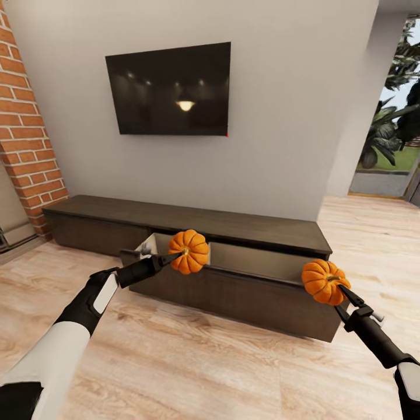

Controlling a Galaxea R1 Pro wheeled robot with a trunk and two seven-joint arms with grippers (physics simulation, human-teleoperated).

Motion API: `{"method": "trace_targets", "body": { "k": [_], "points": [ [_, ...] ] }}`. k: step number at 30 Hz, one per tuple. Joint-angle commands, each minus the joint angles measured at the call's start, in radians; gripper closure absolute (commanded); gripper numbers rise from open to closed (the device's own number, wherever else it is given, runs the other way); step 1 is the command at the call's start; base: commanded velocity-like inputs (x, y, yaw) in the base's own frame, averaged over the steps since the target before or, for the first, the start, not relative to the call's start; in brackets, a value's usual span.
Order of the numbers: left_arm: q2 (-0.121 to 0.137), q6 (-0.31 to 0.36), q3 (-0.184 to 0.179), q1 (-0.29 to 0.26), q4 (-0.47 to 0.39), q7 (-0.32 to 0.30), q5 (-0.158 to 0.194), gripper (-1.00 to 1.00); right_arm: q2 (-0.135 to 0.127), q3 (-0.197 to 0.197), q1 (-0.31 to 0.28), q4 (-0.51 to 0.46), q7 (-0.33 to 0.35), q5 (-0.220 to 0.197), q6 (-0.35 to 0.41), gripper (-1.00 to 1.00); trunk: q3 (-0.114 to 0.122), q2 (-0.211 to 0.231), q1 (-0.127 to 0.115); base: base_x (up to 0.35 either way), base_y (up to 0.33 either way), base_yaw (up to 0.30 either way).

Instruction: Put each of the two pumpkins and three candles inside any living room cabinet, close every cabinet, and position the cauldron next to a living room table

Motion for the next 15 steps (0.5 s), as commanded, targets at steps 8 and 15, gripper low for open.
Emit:
{"method": "trace_targets", "body": {
  "k": [8, 15],
  "points": [
    [-0.002, 0.012, -0.011, 0.003, -0.004, 0.005, 0.001, 1.0, 0.0, -0.002, -0.001, 0.002, 0.002, -0.001, 0.005, 1.0, 0.019, 0.002, -0.004, 0.0, 0.0, -0.144],
    [-0.002, 0.012, -0.014, 0.003, -0.003, 0.008, 0.001, 1.0, 0.0, -0.002, -0.001, 0.005, 0.001, -0.001, 0.005, 1.0, 0.036, 0.003, -0.007, 0.0, 0.0, -0.146]
  ]
}}
